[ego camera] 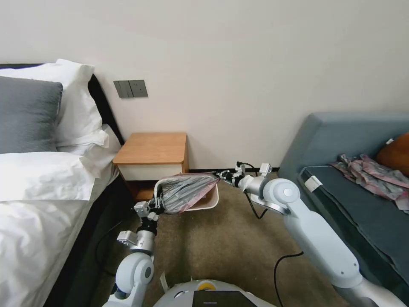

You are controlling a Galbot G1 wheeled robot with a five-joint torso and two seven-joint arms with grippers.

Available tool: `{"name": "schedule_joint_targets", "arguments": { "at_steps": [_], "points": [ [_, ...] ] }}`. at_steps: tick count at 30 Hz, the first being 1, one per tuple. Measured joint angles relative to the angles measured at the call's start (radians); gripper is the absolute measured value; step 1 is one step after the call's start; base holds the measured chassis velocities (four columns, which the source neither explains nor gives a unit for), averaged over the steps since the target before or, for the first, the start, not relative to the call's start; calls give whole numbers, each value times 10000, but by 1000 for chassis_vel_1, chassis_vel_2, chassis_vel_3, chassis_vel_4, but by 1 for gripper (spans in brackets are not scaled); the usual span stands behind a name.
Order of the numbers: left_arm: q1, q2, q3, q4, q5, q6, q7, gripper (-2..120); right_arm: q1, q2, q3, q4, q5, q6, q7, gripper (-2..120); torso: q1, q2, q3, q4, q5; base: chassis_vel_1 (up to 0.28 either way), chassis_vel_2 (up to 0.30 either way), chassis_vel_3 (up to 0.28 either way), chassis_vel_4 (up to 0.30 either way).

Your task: Pick up the garbage bag from the table and place it over the trash can.

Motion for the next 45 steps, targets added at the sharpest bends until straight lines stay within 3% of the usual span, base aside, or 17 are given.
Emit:
{"name": "schedule_joint_targets", "arguments": {
  "at_steps": [3, 15, 17, 20, 22, 25, 29, 45],
  "points": [
    [-63, 18, -23, 69, -58, 32, -32, 5, -3, -19, 19, 54, -94, 39, -135, 3, 0, 0, 0, -1, 1, 0, 0, 0, 0],
    [-242, 41, -58, 290, -101, 183, -160, 5, -469, -586, 242, 1323, -594, 509, -198, 52, 0, 0, 0, -1, 2, 0, 0, 0, 0],
    [-251, 40, -61, 303, -100, 191, -173, 5, -550, -663, 300, 1479, -634, 533, -197, 53, 0, 0, 0, 0, 1, 0, 0, 0, 0],
    [-303, 9, -74, 387, -42, 236, -302, 5, -1001, -1013, 478, 2427, -841, 847, -249, 71, 0, 0, 0, -1, 0, 0, 0, 0, 0],
    [-313, 2, -74, 407, 5, 253, -336, 5, -1148, -1119, 485, 2798, -915, 1042, -246, 73, 0, 0, 0, -2, -1, 0, 0, 0, 0],
    [-351, 4, -71, 406, 114, 338, -468, 5, -1476, -1428, 453, 3690, -847, 1463, -251, 90, 0, 1, 0, -1, 0, 0, 0, 0, 0],
    [-480, 16, -62, 387, 162, 404, -604, 5, -1759, -1592, 236, 4251, -166, 1751, 145, 99, 0, 0, 0, -1, -2, 0, 0, 0, 0],
    [-648, -58, -8, 293, 640, 404, -706, 5, -1730, -633, -597, 3747, 865, 2245, 1568, 100, 0, 0, 0, 0, 0, 0, 0, 0, 0]
  ]
}}
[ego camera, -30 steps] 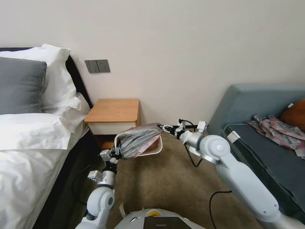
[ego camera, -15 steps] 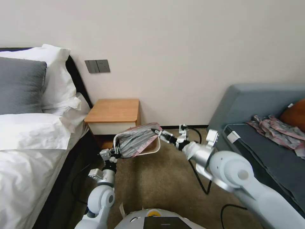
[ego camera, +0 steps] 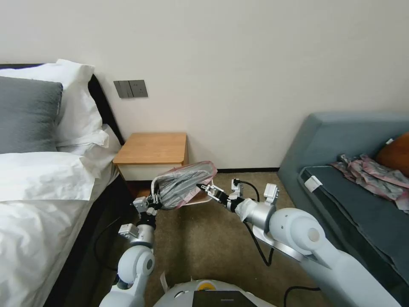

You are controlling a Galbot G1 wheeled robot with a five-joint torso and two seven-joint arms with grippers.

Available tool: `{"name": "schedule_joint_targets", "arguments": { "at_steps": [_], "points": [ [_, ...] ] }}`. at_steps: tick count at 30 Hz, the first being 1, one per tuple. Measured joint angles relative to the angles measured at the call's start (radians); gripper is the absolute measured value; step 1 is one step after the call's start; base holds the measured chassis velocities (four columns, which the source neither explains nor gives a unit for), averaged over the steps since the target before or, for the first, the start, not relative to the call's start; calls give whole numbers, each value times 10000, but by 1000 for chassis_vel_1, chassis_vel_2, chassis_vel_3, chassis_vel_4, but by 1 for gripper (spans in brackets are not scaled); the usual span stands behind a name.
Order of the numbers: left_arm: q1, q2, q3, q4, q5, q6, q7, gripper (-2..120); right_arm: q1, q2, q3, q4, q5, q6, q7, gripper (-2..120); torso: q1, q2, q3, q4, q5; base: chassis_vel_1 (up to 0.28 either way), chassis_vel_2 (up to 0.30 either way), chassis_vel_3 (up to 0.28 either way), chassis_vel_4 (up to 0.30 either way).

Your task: Pick up the garbage bag from the table and place it over the trash can.

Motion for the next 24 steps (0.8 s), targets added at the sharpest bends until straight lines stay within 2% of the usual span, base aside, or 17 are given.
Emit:
{"name": "schedule_joint_targets", "arguments": {
  "at_steps": [13, 24],
  "points": [
    [59, -68, 69, -121, 245, -40, 67, 5, 705, 689, -1063, -811, -693, -206, 46, 100, 0, 0, 0, 0, 1, 0, 0, 0, 0],
    [108, -29, 105, -283, 227, -13, 88, 5, 1140, 1230, -1704, -1770, -1237, -372, -385, 100, 0, 0, 0, 0, 0, 0, 0, 0, 0]
  ]
}}
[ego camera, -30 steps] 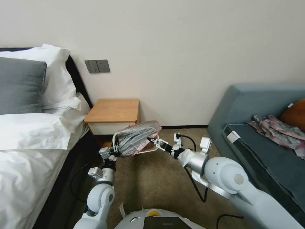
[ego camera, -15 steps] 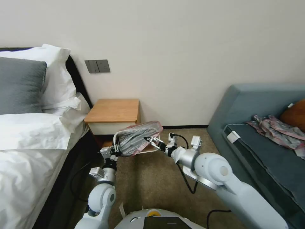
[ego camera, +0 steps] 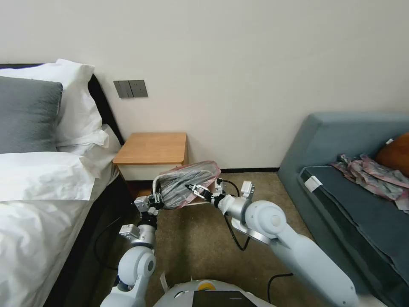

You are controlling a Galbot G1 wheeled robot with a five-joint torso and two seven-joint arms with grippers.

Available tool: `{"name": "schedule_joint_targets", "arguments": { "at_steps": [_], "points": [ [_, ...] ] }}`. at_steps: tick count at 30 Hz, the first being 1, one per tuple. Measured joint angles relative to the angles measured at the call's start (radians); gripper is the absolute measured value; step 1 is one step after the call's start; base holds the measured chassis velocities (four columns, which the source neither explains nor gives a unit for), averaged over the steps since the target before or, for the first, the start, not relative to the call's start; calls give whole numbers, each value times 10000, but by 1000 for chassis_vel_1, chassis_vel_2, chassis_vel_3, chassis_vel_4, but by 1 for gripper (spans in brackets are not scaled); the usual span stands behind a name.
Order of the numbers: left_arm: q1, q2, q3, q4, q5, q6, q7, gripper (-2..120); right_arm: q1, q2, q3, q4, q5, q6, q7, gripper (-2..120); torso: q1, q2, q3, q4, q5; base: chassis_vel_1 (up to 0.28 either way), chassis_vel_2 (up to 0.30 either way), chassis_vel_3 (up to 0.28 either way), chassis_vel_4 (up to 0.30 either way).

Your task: Pick up the garbage bag from the table and place it over the trash can.

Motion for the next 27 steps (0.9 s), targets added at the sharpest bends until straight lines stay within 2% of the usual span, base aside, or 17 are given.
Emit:
{"name": "schedule_joint_targets", "arguments": {
  "at_steps": [2, 7, 8, 11, 12, 15, 17, 20, 24, 27],
  "points": [
    [8, 12, 0, -3, -8, 4, 1, 5, 35, 88, -88, -81, -89, -4, -44, 99, 0, 0, 0, 0, 0, 0, 0, 0, 0],
    [17, 27, 0, -11, -47, 19, 3, 5, 137, 312, -361, -320, -506, -20, -195, 80, 0, 0, 0, 0, 0, 0, 0, 0, 0],
    [17, 27, 0, -11, -47, 19, 3, 5, 137, 312, -361, -320, -506, -20, -195, 80, 0, 0, 0, 0, 0, 0, 0, 0, 0],
    [-19, 33, -9, -9, -123, 47, 9, 5, 165, 393, -495, -407, -740, -58, -260, 64, 0, 0, 0, -1, 1, 0, 0, 0, 0],
    [-19, 33, -9, -9, -123, 47, 9, 5, 165, 393, -495, -407, -740, -58, -260, 64, 0, 0, 0, -1, 1, 0, 0, 0, 0],
    [-52, 17, -34, 58, -143, 53, 11, 5, 179, 386, -508, -401, -796, -116, -288, 49, 0, 0, 0, -1, 0, 0, 0, 0, 0],
    [-55, 12, -35, 67, -146, 55, 11, 5, 180, 380, -508, -391, -802, -125, -304, 46, 0, 0, 0, -1, 0, 0, 0, 0, 0],
    [-60, -18, -35, 101, -148, 66, 11, 5, 179, 364, -507, -339, -886, -148, -390, 30, 0, 0, 0, 0, 0, 0, 0, 0, 0],
    [-62, -34, -31, 129, -147, 70, 11, 5, 163, 348, -507, -294, -1000, -177, -511, 21, 0, 0, 0, -1, 0, 0, 0, 0, 0],
    [-52, -53, -21, 151, -125, 71, 11, 5, 149, 359, -517, -302, -1185, -183, -625, 7, 0, 0, 0, 0, 1, 0, 0, 0, 0]
  ]
}}
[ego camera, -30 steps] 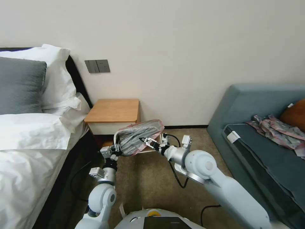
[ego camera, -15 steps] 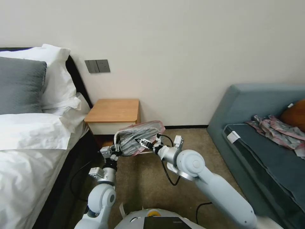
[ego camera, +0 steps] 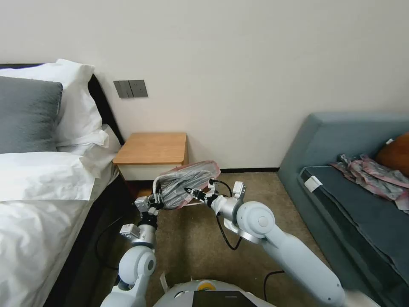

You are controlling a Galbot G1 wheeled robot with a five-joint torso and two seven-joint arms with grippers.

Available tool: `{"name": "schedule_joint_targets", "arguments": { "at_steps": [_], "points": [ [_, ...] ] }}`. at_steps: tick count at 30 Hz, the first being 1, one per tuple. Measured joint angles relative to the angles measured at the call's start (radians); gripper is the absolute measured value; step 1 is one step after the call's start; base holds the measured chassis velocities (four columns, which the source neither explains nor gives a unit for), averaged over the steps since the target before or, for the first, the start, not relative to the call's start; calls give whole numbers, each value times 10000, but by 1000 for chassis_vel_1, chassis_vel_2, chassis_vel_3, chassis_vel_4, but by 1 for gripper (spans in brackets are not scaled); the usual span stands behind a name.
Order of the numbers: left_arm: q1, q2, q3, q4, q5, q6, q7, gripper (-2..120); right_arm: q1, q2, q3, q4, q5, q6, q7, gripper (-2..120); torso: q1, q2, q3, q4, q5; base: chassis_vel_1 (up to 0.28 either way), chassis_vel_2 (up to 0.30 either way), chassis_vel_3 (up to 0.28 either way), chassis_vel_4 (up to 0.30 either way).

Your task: Pick up the garbage bag from the table and place it over the trash can.

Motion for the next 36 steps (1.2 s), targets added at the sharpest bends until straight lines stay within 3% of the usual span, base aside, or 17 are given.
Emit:
{"name": "schedule_joint_targets", "arguments": {
  "at_steps": [3, 13, 27, 36],
  "points": [
    [18, -7, 2, 1, 14, 0, 2, 5, -10, 9, -16, -2, -73, -4, -30, 0, 0, 0, 0, 0, 0, 0, 0, 0, 0],
    [-76, 42, -40, 129, 1, 20, -20, 5, -250, -139, -58, 540, -323, -21, -44, 0, 0, 0, 0, 0, 0, 0, 0, 0, 0],
    [-354, 108, -74, 321, -238, 122, -98, 5, -1675, -779, 283, 1755, -845, -343, -611, 0, 0, 0, 0, 0, 1, 0, 0, 0, 0],
    [-289, 138, -95, 251, -316, 144, -101, 5, -2391, -816, 511, 1635, -1562, -673, -992, 0, 0, 0, -1, 1, 1, 0, 0, 0, 0]
  ]
}}
